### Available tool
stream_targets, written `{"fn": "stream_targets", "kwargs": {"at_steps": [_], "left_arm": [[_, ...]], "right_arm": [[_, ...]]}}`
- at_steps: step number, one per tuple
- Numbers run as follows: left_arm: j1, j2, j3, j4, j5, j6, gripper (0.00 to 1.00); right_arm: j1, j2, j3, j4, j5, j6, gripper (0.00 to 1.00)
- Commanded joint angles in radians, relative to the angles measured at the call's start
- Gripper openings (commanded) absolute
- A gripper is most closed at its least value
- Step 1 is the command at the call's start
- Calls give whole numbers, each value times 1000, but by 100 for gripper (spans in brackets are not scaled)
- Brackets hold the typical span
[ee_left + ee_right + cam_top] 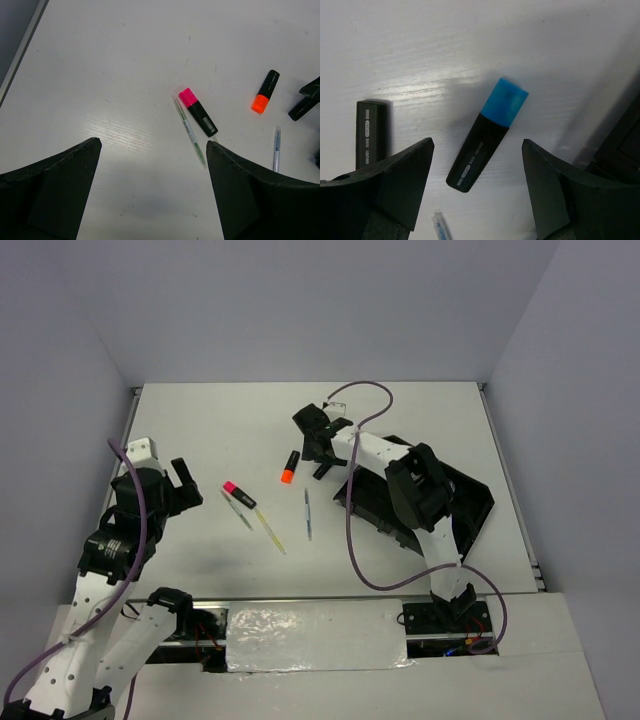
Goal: Sort the stationery into containers
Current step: Pick up the pen from the center of the board, then place the pen in the storage box.
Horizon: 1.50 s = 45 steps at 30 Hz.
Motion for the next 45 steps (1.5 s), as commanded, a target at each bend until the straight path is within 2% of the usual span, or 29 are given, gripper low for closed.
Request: {"fn": "stream_targets", "kwargs": {"at_steps": [1,6,8,9,12,15,17,20,24,27,31,34,35,38,41,45], "left_arm": [[6,-8,11,41,8,15,99],[6,-7,11,41,10,15,100],[6,-7,11,41,10,16,99],[6,-7,11,43,11,16,99],[6,-1,11,41,10,15,99],[6,-1,11,41,11,15,99],[6,1,13,41,11,16,99],[6,3,11,41,11,16,99],[6,4,11,41,11,16,99],[6,4,11,43,11,16,99],[6,1,13,41,10,15,99],[6,-7,11,43,14,16,99],[6,-11,10,44,16,16,99],[6,-8,8,46,21,18,99],[4,-1,8,49,28,19,99],[3,15,8,44,28,18,99]], "right_arm": [[-17,40,40,11,21,32,79],[-43,67,34,52,-25,41,75],[-46,75,26,72,-39,28,67],[-46,78,29,75,-43,25,56],[-44,80,27,95,-80,0,38],[-43,60,12,164,-168,-66,26],[-44,51,15,170,-186,-90,24],[-41,-7,-8,236,-296,-184,18],[-43,-150,-96,340,-388,-259,17],[-43,-268,-178,359,-367,-330,17],[-75,-535,-328,266,-268,-359,18],[-136,-711,-504,204,-264,-362,19],[-148,-753,-587,186,-255,-373,19],[-178,-894,-701,95,-168,-380,19],[-213,-1010,-770,-12,-59,-335,20],[-316,-1164,-905,-37,-60,-259,21]]}}
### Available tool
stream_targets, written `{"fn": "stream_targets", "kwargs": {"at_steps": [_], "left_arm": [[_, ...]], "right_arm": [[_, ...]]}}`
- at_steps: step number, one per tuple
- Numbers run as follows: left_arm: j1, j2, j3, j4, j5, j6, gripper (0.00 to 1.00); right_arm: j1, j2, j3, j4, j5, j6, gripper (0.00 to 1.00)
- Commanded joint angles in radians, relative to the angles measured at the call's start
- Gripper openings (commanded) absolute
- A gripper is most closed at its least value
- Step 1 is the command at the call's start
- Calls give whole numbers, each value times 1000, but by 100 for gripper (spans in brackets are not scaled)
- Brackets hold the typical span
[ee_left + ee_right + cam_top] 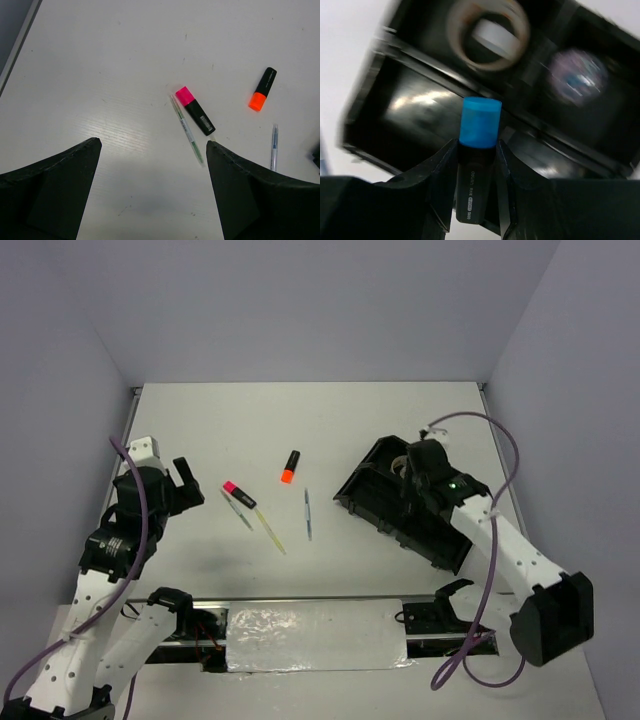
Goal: Sort the stationery into containers
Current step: Place the pen in the storage box.
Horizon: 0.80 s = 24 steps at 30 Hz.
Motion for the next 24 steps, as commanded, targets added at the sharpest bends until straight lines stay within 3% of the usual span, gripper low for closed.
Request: {"fn": "stream_targets", "kwargs": {"at_steps": [1,6,9,20,24], "left_arm": [[1,11,8,38,9,14,99],[-6,14,8,33,-2,9,99],[-9,16,8,33,-5,9,99],[-23,5,5,30,-17,6,99],[-23,3,5,30,-17,5,99]], "right_arm": [[-75,-140,-110,-61,52,94,22],[-95,-333,-243,-17,-13,167,24],[-97,-370,-273,-40,3,208,25],[-97,-317,-259,-72,75,245,28],[-97,-350,-277,-78,112,330,29]]}}
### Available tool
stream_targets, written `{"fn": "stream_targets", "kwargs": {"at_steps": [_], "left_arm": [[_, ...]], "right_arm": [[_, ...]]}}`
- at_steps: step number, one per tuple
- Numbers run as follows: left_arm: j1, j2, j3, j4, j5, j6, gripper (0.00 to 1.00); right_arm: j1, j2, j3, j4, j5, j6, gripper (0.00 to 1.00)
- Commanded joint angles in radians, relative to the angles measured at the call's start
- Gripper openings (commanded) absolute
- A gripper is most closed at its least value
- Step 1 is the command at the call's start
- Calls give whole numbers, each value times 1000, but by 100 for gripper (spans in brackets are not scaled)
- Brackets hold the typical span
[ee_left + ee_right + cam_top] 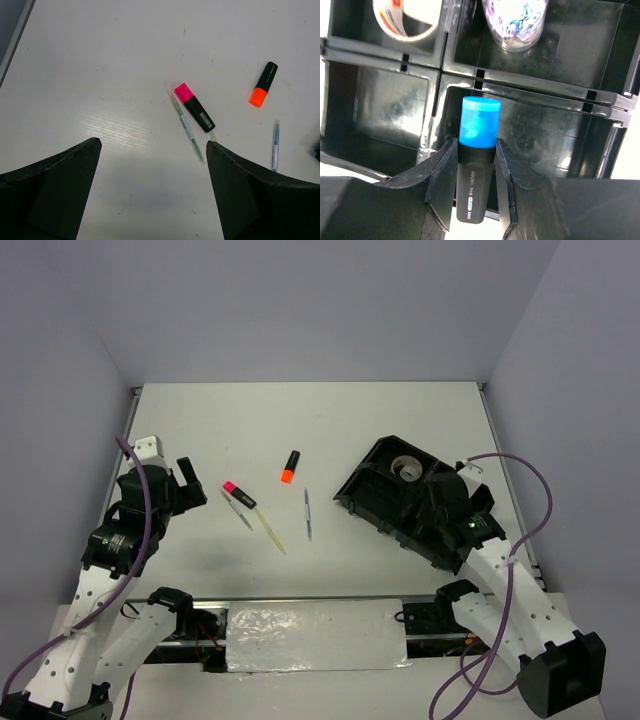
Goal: Sort the stationery into containers
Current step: Place the pen in the storage box.
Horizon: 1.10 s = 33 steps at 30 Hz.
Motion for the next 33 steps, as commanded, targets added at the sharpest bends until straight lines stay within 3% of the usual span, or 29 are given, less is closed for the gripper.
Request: {"fn": "stream_targets", "kwargs": {"at_steps": [1,11,17,19,20,25,30,31,32,33], "left_arm": [[-4,-9,5,29,-14,5,99],[-15,-20,5,31,-15,7,99],[-27,-20,4,29,-18,5,99],[-35,-22,4,29,-20,5,99],[-36,-22,4,29,-20,7,99],[-36,-22,4,29,-20,5,99],[-36,-18,5,28,-23,5,99],[-36,-18,5,28,-26,5,99],[-36,-18,5,28,-26,4,99],[-36,-17,5,26,-31,2,99]], "right_arm": [[-4,-50,-18,-3,67,105,29],[-6,-288,-182,38,231,544,29],[-7,-330,-220,54,283,661,29],[-6,-308,-214,36,297,676,35],[-6,-300,-211,23,300,687,46],[-7,-290,-177,42,264,617,67],[-6,-293,-107,72,179,503,70],[-6,-294,-93,163,143,407,70],[-1,-299,-97,240,12,348,71],[2,-291,-105,340,-76,286,76]]}}
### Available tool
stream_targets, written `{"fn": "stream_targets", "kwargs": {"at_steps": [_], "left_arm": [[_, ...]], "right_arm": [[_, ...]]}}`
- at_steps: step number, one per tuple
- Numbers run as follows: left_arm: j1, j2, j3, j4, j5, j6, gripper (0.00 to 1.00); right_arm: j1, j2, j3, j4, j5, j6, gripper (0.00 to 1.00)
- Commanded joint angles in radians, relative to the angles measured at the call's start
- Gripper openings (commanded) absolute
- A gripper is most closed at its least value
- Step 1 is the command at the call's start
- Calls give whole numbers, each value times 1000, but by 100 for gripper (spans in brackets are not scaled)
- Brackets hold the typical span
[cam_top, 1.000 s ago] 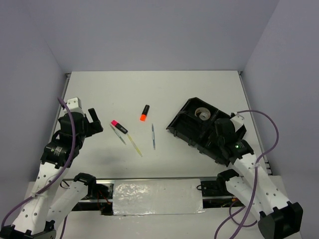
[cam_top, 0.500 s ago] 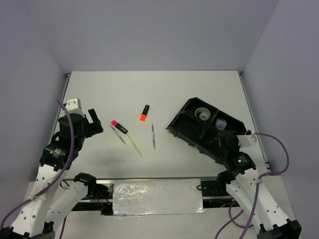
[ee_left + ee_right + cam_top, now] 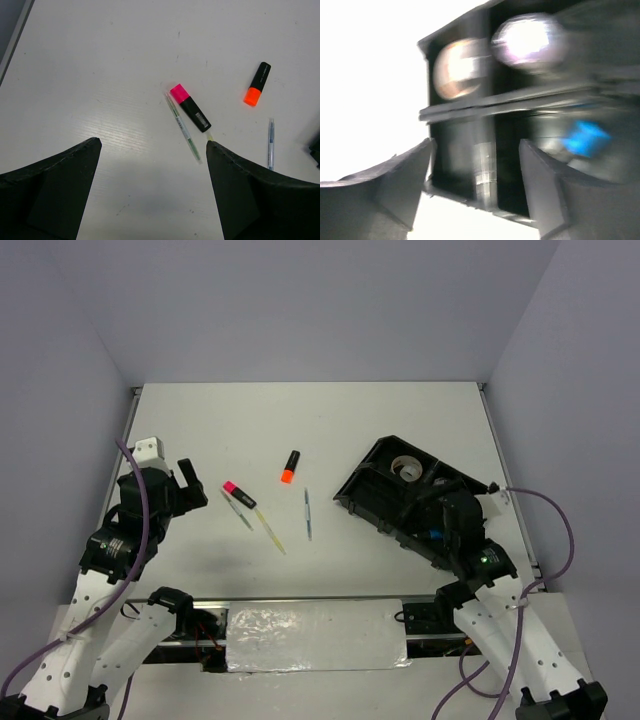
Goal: Sort the stationery into containers
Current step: Place the pen in the storage box, then pick up the pen from the center of the board.
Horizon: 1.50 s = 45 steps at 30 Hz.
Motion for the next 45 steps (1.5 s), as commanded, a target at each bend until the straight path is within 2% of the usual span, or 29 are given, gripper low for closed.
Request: {"fn": "stream_targets", "kwargs": {"at_steps": [1,2,4,5,6,7,8,9,11,12,14,15,20,21,26,29,33,39,41,42,44,45], "left_arm": [[-5,-4,6,26,-23,3,99],[-5,-1,7,25,-26,3,99],[-5,2,9,19,-38,-2,99],[-5,4,10,17,-43,-3,99],[-5,2,10,14,-45,-8,99],[-5,4,12,13,-54,-8,99],[-5,2,13,11,-57,-11,99],[-5,2,15,7,-60,-14,99],[-5,-1,18,2,-77,-19,99],[-5,-2,18,-1,-83,-20,99],[-5,-7,15,0,-86,-20,99],[-4,-9,15,0,-87,-20,99],[-2,-10,16,-1,-87,-19,99],[-2,-10,16,2,-87,-17,99],[-2,-19,13,10,-68,-10,99],[-2,-24,13,11,-61,-8,99],[-2,-35,10,16,-51,-5,99],[-2,-42,9,17,-48,-3,99],[-2,-44,9,19,-40,0,99],[-2,-42,9,20,-40,0,99],[-2,-42,9,20,-38,0,99],[-4,-44,9,20,-38,0,99]], "right_arm": [[18,15,47,410,-300,-283,87],[35,85,63,457,-437,-313,94],[165,196,190,440,-471,-414,98],[227,262,250,411,-452,-455,98],[290,397,307,380,-378,-497,98],[385,472,429,311,-341,-552,99],[413,551,497,271,-313,-564,100],[432,710,631,178,-258,-565,100],[469,864,765,93,-192,-554,100],[473,1009,898,18,-143,-533,100],[487,1151,1042,-69,-100,-499,100],[495,1290,1194,-166,-51,-462,100],[529,1593,1554,-289,9,-404,100],[532,1654,1583,-291,22,-397,100],[527,1753,1628,-211,-1,-408,98],[524,1824,1666,-237,9,-376,97],[507,1896,1688,-190,-61,-387,92],[480,1971,1726,-180,-118,-377,78],[477,1979,1722,-170,-132,-384,67],[477,1983,1722,-163,-141,-390,56],[475,1980,1711,-125,-194,-419,43],[478,1971,1676,-99,-226,-443,16]]}}
